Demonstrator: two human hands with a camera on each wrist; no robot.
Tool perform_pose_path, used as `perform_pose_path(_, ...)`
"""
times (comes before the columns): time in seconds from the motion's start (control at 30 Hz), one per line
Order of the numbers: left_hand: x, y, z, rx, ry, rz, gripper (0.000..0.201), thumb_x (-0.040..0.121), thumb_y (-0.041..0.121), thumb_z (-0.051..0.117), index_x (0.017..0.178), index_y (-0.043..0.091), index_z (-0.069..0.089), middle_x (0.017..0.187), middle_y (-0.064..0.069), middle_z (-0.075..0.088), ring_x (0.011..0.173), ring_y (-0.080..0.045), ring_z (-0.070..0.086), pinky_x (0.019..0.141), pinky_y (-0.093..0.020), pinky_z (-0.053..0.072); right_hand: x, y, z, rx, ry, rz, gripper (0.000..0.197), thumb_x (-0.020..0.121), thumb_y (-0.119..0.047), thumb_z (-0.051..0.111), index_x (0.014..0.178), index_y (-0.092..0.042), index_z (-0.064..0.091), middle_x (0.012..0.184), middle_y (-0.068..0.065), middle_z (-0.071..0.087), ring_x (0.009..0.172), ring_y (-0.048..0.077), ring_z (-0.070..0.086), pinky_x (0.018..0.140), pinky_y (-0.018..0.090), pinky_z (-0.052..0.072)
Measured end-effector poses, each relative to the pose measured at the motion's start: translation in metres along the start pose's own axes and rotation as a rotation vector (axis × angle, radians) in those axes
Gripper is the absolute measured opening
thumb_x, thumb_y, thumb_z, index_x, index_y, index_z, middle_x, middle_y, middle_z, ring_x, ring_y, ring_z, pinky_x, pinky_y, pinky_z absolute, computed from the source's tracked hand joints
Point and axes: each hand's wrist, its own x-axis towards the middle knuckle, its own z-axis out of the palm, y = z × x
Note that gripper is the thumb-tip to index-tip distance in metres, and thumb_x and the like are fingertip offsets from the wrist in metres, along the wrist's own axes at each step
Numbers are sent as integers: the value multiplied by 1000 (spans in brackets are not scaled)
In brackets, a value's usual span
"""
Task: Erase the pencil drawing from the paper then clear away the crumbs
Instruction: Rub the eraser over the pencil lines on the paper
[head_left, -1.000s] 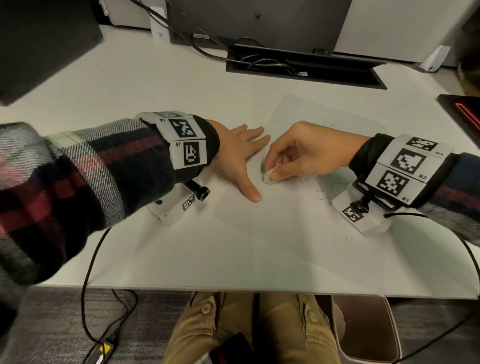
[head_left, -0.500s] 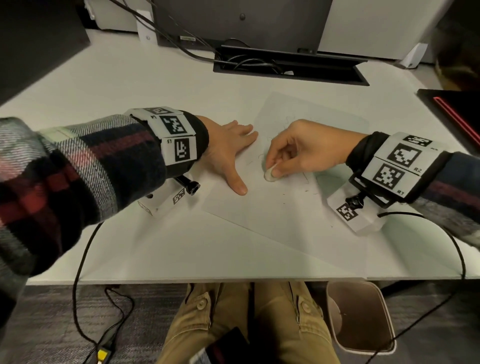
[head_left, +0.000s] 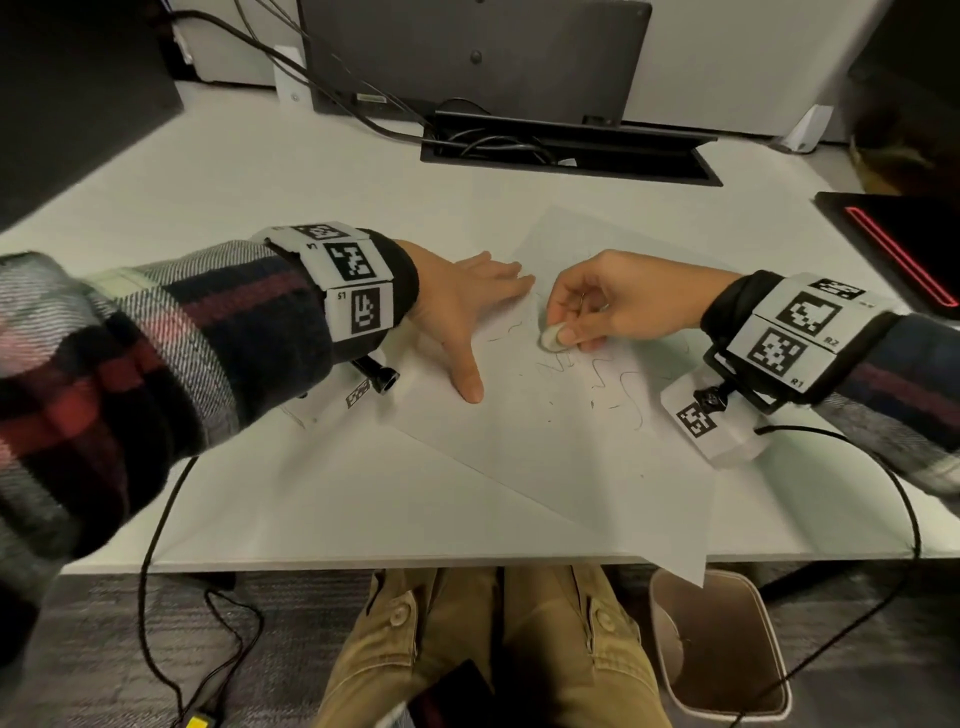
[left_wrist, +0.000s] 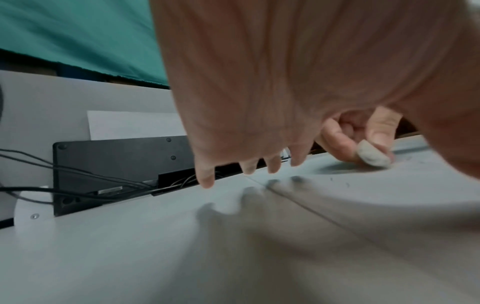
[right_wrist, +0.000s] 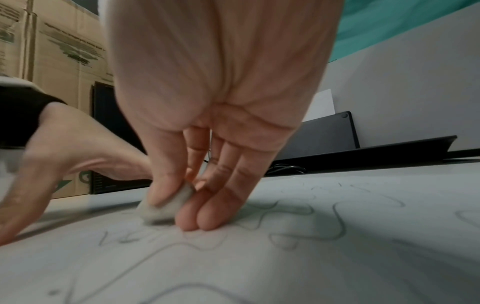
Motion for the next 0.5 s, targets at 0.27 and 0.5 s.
perform_pose_path(0.27,15,7,4,38,9,-82,114,68,79,50,146,32,-19,155,7,-22,144,-12,-14,114,-48,0,10,-4,-2,-79,34,-35,11,81,-24,70,88,-19,63,83,5,67,65,12,62,68,23,52)
perform_pose_path(0.5,18,6,2,-131,-12,-36,115,69,66,63,147,35,-15,154,11,-23,145,-14,-1,114,-38,13,14,-7,1,-154,65,-84,11,81,-19,70,91,-20,65,80,0,66,60,2,56,64,16,48)
